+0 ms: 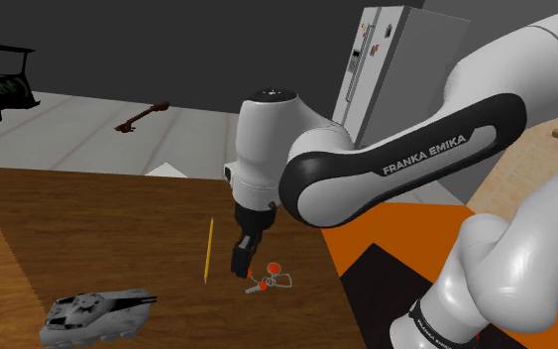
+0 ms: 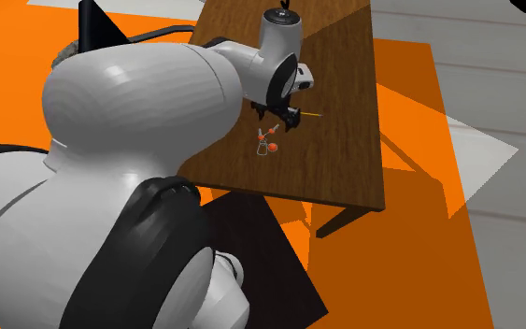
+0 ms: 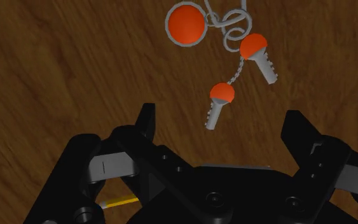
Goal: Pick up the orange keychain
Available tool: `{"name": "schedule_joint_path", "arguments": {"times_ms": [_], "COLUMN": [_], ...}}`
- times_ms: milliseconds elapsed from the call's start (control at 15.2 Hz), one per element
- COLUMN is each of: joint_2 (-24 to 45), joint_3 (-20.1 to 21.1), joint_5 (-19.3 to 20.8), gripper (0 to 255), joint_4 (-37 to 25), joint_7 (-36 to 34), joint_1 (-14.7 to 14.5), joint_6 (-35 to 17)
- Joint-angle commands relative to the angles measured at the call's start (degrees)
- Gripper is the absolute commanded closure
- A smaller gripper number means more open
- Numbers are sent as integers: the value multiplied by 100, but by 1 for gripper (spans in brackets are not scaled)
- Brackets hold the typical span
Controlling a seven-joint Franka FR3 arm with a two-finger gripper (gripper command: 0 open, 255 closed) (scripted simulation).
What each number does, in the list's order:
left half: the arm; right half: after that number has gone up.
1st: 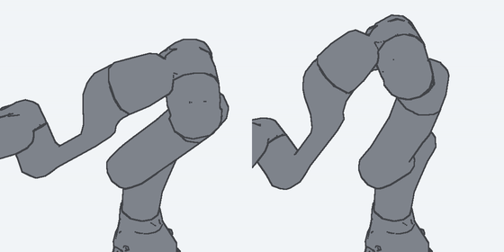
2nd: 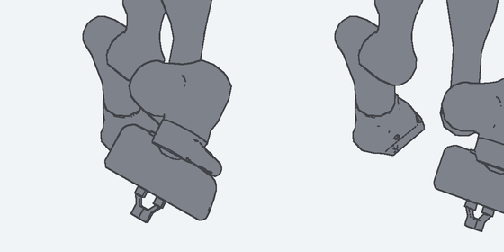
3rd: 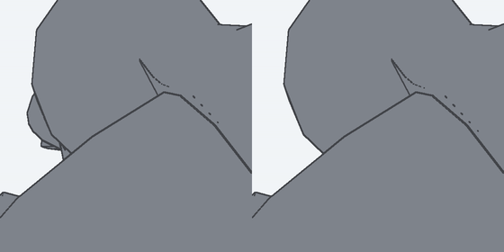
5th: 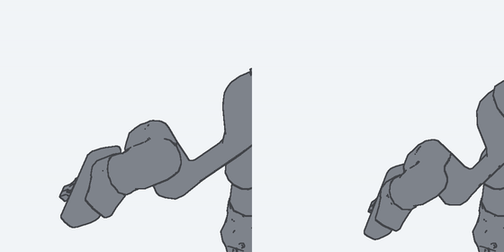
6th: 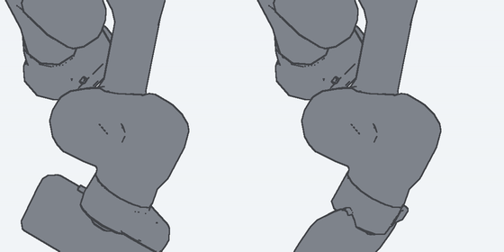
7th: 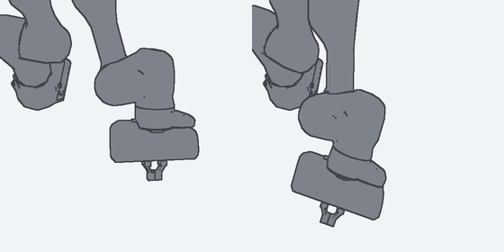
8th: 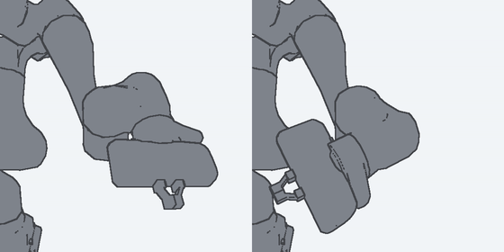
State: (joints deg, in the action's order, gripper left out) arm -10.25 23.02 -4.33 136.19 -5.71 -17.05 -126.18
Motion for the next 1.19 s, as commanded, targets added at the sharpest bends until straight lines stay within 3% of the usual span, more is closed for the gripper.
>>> {"name": "schedule_joint_path", "arguments": {"times_ms": [0, 528, 594, 1122], "joint_2": [135, 422, 416, 394], "joint_3": [56, 97, 94, 91], "joint_5": [32, 153, 150, 139], "gripper": [0, 0, 255, 255], "joint_4": [39, 231, 237, 249], "joint_7": [-34, -132, -125, -114], "joint_1": [-28, -13, -12, -12], "joint_6": [-187, -648, -648, -640]}}
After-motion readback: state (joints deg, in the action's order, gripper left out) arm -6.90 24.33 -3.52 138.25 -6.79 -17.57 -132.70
